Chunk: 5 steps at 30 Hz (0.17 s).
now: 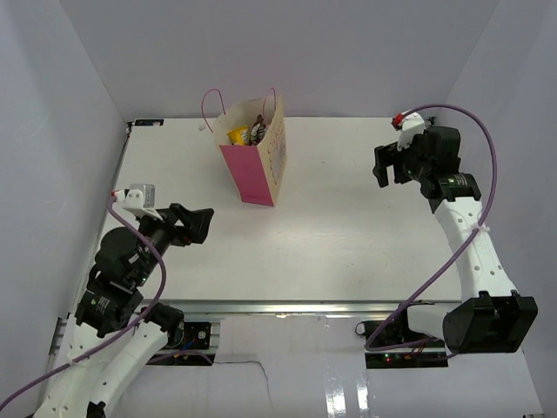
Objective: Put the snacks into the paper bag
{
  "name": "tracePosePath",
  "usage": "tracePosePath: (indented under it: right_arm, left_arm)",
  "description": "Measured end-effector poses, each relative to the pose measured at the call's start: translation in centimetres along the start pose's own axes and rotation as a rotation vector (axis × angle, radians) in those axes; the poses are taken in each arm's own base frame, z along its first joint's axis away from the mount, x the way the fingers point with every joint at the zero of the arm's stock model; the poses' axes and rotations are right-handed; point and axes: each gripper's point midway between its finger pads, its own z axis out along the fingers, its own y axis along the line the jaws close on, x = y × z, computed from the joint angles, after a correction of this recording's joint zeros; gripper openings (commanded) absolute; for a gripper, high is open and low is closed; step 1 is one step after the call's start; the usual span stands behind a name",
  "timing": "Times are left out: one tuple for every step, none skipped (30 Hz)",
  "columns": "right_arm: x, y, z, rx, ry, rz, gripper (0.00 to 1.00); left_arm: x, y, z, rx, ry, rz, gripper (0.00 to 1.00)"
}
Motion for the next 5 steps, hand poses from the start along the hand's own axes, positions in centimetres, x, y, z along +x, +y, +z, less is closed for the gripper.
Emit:
tracePosePath:
  right_arm:
    - [-0.1, -0.2, -0.2, 0.012, -0.003, 0.003, 0.90]
    - [-0.2, -0.4, -0.3, 0.026, -0.006, 0.003, 0.90]
    - [-0.3, -0.5, -0.5, 0.035, -0.009, 0.003, 0.90]
    - [-0.4, -0.7, -0.6, 0.047, -0.012, 0.005, 0.90]
    - [-0.5, -0.8, -0.7, 0.055, -0.015, 0.009, 0.90]
  left_arm:
    - [0.9, 0.4, -0.3, -0.005, 0.014, -0.006, 0.98]
    - [1.4, 0.6, -0.5, -0.007, 0.021, -0.010, 0.98]
    - [1.9, 0.8, -0.7, -0.012, 0.034, -0.015, 0.98]
    - [2.2, 0.8, -0.7, -0.014, 0.041, -0.018, 0.98]
    - [2.4, 0.8, -0.7, -0.012, 0.048, -0.022, 0.98]
